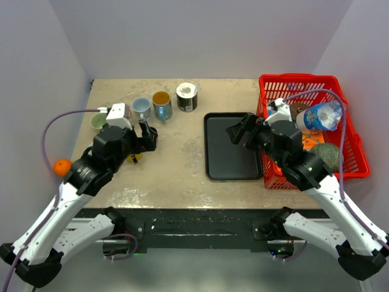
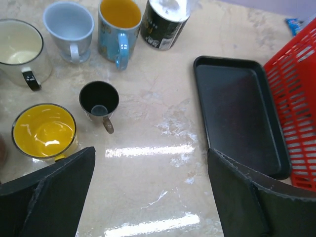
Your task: Turn the mug right side up
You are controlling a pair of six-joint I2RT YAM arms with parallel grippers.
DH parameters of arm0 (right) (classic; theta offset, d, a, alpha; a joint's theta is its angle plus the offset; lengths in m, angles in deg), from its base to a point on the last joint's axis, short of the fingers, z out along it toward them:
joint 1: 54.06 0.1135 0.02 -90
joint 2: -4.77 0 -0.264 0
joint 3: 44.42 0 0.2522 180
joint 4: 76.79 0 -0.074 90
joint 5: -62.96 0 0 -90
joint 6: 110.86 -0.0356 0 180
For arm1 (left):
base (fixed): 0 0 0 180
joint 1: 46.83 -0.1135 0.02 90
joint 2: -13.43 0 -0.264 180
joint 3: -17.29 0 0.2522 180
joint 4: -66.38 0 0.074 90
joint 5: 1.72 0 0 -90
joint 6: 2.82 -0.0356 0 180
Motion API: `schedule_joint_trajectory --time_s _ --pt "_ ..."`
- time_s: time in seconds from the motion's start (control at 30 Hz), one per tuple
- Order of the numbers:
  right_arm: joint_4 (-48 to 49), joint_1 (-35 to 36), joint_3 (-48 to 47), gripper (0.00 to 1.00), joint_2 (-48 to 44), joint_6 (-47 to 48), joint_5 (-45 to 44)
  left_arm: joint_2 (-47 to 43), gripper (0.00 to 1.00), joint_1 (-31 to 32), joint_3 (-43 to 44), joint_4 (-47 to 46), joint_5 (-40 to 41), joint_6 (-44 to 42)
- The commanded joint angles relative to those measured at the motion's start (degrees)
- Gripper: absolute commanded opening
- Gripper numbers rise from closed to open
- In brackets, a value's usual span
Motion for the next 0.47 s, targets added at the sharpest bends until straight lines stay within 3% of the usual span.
schedule_joint_trajectory --time_s 0.0,0.23,0.43 --pt "-7.32 -0.10 -5.34 0.99 -3.66 4.53 -5.96 -5.03 0.99 0.13 6.50 11.97 -2.21 -2.31" --pt "-9.87 -0.10 -8.42 0.99 -6.57 4.45 -7.98 -10.49 0.99 0.13 10.38 21.20 -0.11 -2.75" --pt "-9.87 -0.19 -9.12 0.99 -6.84 4.27 -8.16 -12.96 0.99 0.21 10.03 19.99 0.95 -3.19"
